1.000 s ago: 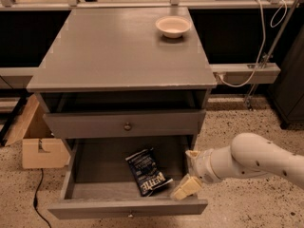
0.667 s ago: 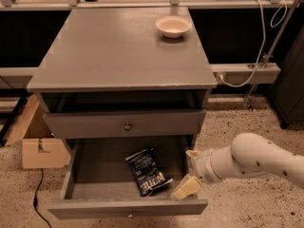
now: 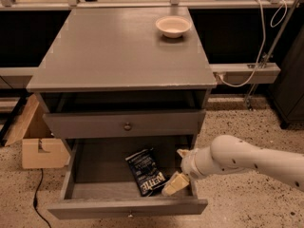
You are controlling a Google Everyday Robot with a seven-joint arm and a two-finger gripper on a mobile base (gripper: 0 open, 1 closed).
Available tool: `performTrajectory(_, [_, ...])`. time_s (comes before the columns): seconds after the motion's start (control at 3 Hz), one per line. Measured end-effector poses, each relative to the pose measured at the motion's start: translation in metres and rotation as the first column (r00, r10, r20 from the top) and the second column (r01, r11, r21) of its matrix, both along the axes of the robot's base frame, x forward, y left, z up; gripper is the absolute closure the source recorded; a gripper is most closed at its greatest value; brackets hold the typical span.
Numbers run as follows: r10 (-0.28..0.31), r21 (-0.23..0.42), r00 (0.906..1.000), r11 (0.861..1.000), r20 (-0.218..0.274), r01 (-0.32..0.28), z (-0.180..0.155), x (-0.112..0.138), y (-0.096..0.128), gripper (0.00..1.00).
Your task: Pick blue chip bag from middle drawer and place on counter
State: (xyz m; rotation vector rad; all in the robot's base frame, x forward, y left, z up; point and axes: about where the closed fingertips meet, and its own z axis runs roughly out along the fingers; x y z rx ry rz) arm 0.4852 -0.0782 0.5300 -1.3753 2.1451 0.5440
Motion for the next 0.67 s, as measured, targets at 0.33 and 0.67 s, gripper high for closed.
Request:
performTrajectory(0.33, [-0.014,-0.002,0.9999,1.000,0.009,0.014,-0.026,0.025,0.013,0.00])
performTrajectory(0.67, [-0.059,0.041,0.9982,0.997,-0.012,0.060,-0.062,0.051,0.017,0.00])
